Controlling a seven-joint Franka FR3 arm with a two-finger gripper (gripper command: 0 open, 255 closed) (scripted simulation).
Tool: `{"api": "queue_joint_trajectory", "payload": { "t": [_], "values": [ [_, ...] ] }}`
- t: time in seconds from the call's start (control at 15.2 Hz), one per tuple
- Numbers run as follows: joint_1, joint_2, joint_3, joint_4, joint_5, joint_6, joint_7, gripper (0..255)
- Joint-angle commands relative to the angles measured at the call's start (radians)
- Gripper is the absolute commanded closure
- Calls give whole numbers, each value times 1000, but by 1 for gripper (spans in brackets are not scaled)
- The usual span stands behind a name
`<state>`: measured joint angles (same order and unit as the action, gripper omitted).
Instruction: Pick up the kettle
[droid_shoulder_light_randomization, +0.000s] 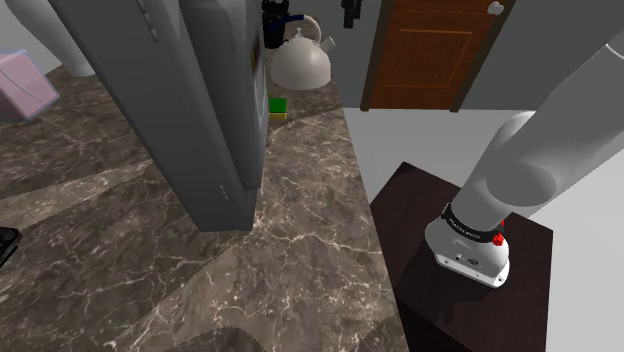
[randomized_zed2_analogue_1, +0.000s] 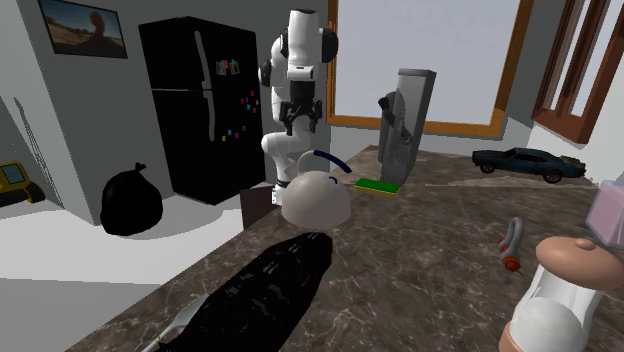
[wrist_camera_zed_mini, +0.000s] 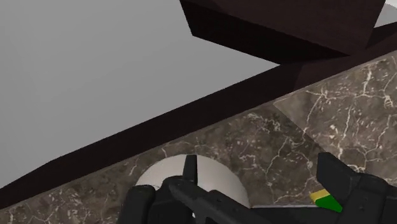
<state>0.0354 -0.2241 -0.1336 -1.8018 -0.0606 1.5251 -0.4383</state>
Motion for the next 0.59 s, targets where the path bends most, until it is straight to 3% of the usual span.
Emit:
{"api": "queue_joint_trajectory", "payload": {
  "t": [0.0,0.33,0.53],
  "values": [
    [0,100,-17,104,-13,-30,-85,0],
    [-12,365,-33,408,-36,-125,-274,0],
    [-27,548,-31,644,-50,-207,-384,0]
  ]
}}
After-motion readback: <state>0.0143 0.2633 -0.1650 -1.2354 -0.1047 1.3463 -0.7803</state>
